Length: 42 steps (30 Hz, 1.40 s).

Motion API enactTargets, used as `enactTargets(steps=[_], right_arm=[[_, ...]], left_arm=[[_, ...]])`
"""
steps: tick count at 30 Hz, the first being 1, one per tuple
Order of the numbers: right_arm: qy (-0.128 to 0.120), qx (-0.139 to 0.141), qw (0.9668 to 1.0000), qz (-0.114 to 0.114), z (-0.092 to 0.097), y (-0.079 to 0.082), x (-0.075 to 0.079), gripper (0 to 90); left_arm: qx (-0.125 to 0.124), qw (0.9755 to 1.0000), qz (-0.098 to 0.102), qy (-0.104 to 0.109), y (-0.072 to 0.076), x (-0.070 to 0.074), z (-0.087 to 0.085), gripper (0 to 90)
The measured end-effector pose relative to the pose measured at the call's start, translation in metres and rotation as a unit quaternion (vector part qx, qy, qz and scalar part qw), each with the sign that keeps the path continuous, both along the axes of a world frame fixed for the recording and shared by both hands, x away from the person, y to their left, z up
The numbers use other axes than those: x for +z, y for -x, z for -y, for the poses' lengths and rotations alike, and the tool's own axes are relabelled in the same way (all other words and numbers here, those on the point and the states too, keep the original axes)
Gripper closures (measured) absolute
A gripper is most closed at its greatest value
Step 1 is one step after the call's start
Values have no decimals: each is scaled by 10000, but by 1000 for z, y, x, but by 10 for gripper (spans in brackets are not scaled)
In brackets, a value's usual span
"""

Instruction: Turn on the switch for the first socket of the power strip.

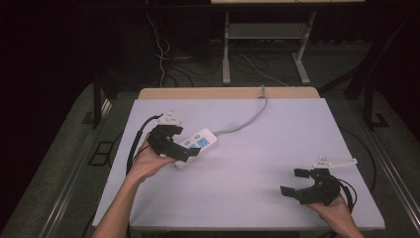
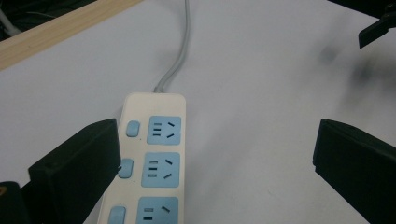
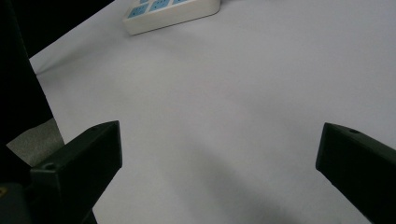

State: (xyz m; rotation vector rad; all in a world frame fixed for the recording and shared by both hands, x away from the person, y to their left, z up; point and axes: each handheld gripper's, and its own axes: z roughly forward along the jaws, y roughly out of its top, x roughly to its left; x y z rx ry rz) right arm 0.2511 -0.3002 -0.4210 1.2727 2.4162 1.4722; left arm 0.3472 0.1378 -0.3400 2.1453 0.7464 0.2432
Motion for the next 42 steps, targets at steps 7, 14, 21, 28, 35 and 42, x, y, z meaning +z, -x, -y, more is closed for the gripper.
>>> enactTargets(steps=[7, 14, 21, 28, 35, 42], right_arm=[[5, -9, 10000, -1, 1, 0, 0, 2], [14, -13, 10000, -4, 1, 0, 0, 1], [22, -22, 10000, 0, 2, 0, 0, 1], [29, -21, 10000, -6, 2, 0, 0, 1], [53, 7, 10000, -46, 2, -1, 0, 2], [51, -1, 10000, -41, 2, -1, 0, 1]], left_arm=[[-74, 9998, -47, -171, -12, 0, 5, 0], [-77, 9995, -115, -280, -25, 1, 6, 5], [-76, 9993, -131, -354, -36, 5, 8, 9], [-25, 9989, -66, -455, -47, 9, 8, 25], [-14, 9983, 20, -580, -60, 13, 8, 95], [-16, 9986, -32, -528, -73, 11, 8, 223]])
